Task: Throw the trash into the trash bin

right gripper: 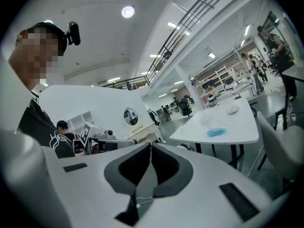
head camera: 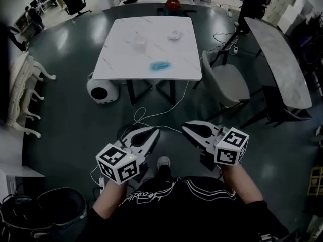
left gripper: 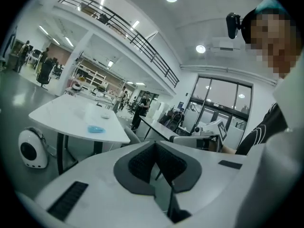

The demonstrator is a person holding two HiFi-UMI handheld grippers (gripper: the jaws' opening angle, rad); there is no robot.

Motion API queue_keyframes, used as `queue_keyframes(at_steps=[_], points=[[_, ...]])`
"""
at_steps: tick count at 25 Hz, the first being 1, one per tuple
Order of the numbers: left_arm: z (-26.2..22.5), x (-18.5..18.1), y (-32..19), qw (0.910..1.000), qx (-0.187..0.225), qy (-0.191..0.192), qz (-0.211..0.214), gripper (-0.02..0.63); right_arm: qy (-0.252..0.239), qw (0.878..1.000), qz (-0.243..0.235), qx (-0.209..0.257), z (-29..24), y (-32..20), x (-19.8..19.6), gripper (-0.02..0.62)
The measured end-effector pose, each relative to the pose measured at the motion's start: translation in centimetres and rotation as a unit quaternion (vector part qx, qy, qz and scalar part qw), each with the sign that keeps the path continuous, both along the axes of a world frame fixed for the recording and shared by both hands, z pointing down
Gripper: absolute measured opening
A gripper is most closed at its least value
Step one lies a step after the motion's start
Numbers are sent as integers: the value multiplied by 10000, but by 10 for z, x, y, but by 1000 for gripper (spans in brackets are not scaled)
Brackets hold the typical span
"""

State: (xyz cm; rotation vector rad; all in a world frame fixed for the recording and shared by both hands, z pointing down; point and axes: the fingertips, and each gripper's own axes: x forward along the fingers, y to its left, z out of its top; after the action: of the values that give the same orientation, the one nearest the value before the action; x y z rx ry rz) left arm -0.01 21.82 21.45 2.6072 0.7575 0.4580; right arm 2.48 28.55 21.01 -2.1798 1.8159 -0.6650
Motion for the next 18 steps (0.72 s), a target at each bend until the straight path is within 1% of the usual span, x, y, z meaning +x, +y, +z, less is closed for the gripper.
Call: queue_keyframes(at_steps=[1, 3, 5, 6, 9, 13, 16, 18], points=[[1, 18, -13, 10000, 14, -5, 12, 5, 25, 10000, 12, -47, 1, -12, 18, 35], [-2, 49, -32, 9999, 24, 124, 110, 5, 98, 9999, 22, -98, 0, -33, 51, 35], [-9, 74, -44, 9994, -140, 244, 213, 5, 146, 9998, 22, -94, -3, -47, 76, 35], [-10, 85, -49, 9991, -263, 247, 226, 5, 154, 9998, 26, -92, -4, -51, 85, 35], [-8, 114, -60, 9986, -490, 161, 151, 5, 116, 9999, 46, -105, 0, -57, 111, 35], [-6, 145, -70, 9980, -588, 139, 164, 5, -113, 9999, 113, -34, 6, -67, 150, 35], [2, 174, -83, 9984, -571, 39, 19, 5, -213, 9998, -14, -29, 15, -81, 183, 35], [7, 193, -91, 9984, -548, -43, -118, 5, -225, 9995, -202, -101, 23, -92, 203, 35]])
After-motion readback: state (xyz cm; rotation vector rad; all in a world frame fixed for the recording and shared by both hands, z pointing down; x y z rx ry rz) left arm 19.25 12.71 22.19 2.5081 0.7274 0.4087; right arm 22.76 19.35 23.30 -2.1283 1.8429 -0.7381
